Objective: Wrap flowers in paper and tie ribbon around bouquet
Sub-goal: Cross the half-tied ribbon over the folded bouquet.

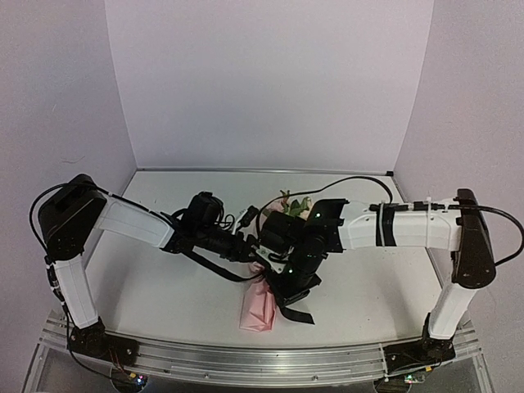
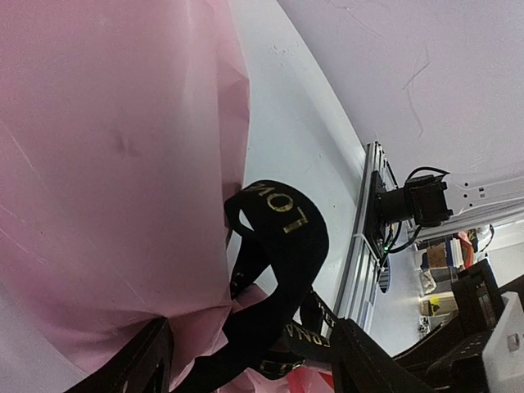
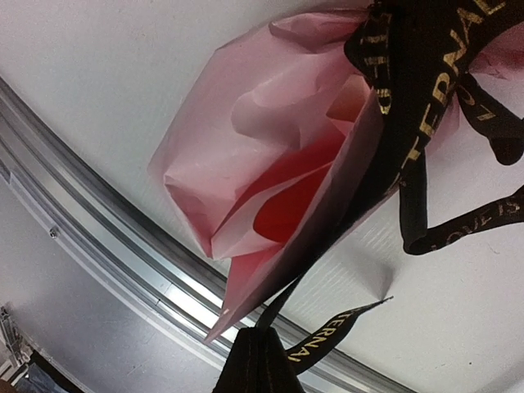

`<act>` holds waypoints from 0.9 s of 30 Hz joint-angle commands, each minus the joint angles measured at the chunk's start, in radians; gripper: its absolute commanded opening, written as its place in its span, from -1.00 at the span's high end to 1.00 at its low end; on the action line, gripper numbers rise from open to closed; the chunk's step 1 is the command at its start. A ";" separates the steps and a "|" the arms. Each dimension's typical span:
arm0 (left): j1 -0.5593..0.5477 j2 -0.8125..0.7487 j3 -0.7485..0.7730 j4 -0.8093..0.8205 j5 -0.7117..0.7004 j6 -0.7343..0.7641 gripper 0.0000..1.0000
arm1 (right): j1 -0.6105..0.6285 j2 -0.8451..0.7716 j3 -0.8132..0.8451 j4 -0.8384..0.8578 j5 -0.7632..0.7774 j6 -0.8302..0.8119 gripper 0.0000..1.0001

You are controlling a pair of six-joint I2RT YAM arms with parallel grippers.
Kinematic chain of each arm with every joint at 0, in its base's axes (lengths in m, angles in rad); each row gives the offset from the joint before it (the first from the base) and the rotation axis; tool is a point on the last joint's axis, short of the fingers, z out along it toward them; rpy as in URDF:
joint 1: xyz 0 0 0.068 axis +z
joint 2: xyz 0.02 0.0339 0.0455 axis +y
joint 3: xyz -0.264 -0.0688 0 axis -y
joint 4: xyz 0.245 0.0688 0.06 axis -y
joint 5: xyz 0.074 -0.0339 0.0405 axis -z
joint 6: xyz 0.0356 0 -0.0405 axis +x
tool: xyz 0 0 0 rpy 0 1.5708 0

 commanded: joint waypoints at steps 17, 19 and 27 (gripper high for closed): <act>0.008 -0.068 0.145 -0.242 0.064 0.019 -0.15 | 0.032 -0.139 -0.049 0.107 0.089 -0.056 1.00; 0.012 -0.077 0.147 -0.245 0.090 0.014 -0.17 | 0.032 -0.142 -0.052 0.107 0.094 -0.057 1.00; 0.033 -0.072 0.174 -0.267 0.169 0.008 -0.23 | 0.037 -0.155 -0.061 0.112 0.105 -0.054 1.00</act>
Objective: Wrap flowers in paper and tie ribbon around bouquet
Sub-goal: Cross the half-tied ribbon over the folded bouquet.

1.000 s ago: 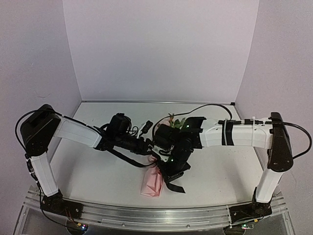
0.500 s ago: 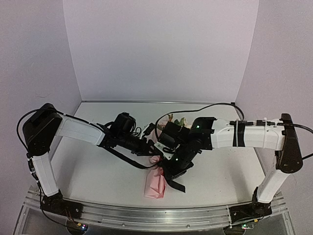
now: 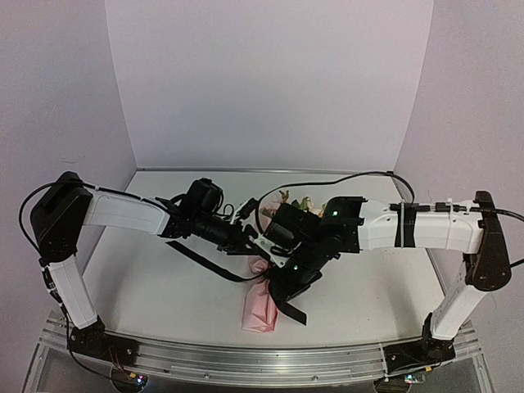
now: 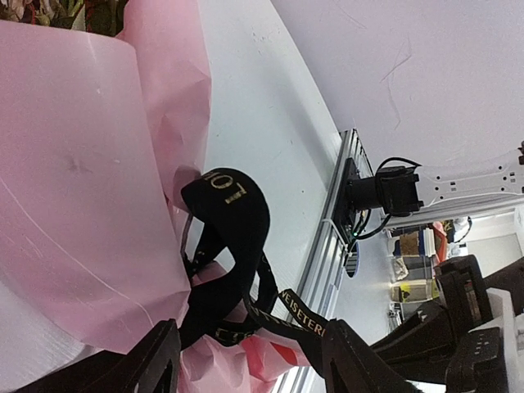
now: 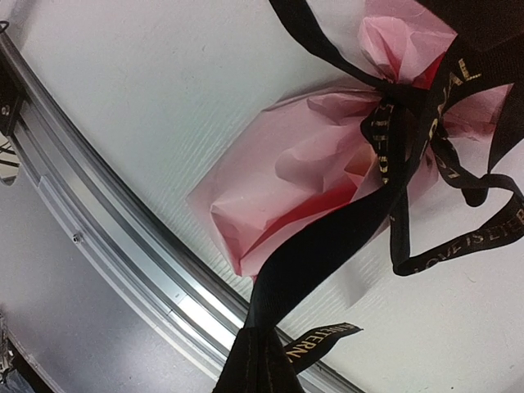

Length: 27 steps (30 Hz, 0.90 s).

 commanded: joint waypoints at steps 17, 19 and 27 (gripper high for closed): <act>-0.031 0.133 0.217 -0.134 0.040 0.022 0.02 | 0.015 -0.078 -0.055 0.023 0.042 -0.003 1.00; -0.035 0.139 0.227 -0.135 0.038 0.022 0.11 | 0.018 -0.080 -0.058 0.024 0.043 -0.003 1.00; -0.042 0.098 0.177 -0.083 0.037 -0.001 0.91 | 0.019 -0.108 -0.108 0.028 0.080 0.021 1.00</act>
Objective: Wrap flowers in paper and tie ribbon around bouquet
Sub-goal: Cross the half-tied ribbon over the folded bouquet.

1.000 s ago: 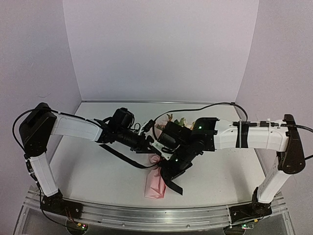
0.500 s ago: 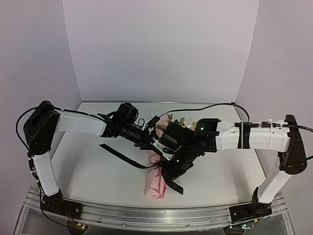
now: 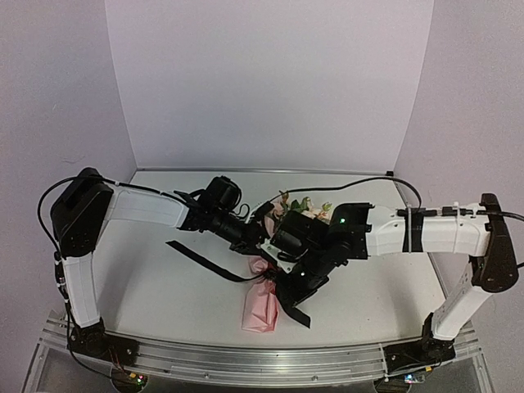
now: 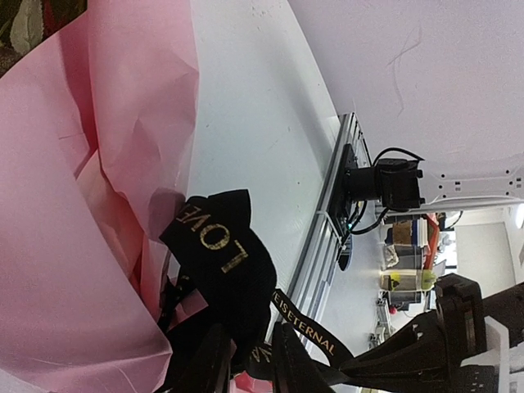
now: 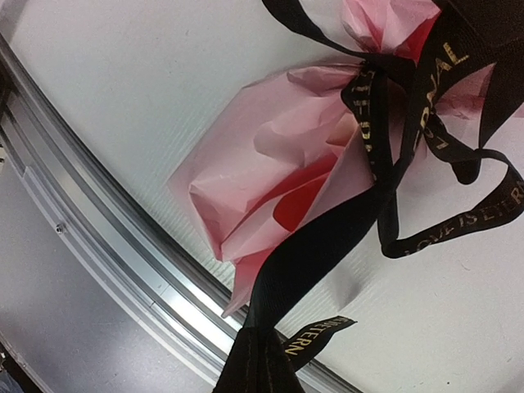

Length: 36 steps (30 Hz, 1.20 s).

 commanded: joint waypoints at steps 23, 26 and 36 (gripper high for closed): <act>-0.051 -0.259 -0.386 0.263 -0.116 -0.145 1.00 | 0.007 -0.108 -0.372 0.307 0.340 0.255 0.99; -0.061 -0.256 -0.374 0.259 -0.117 -0.145 1.00 | 0.006 -0.115 -0.408 0.371 0.344 0.269 0.88; -0.089 -0.231 -0.317 0.229 -0.106 -0.142 1.00 | -0.046 -0.241 -0.616 0.654 0.308 0.348 0.22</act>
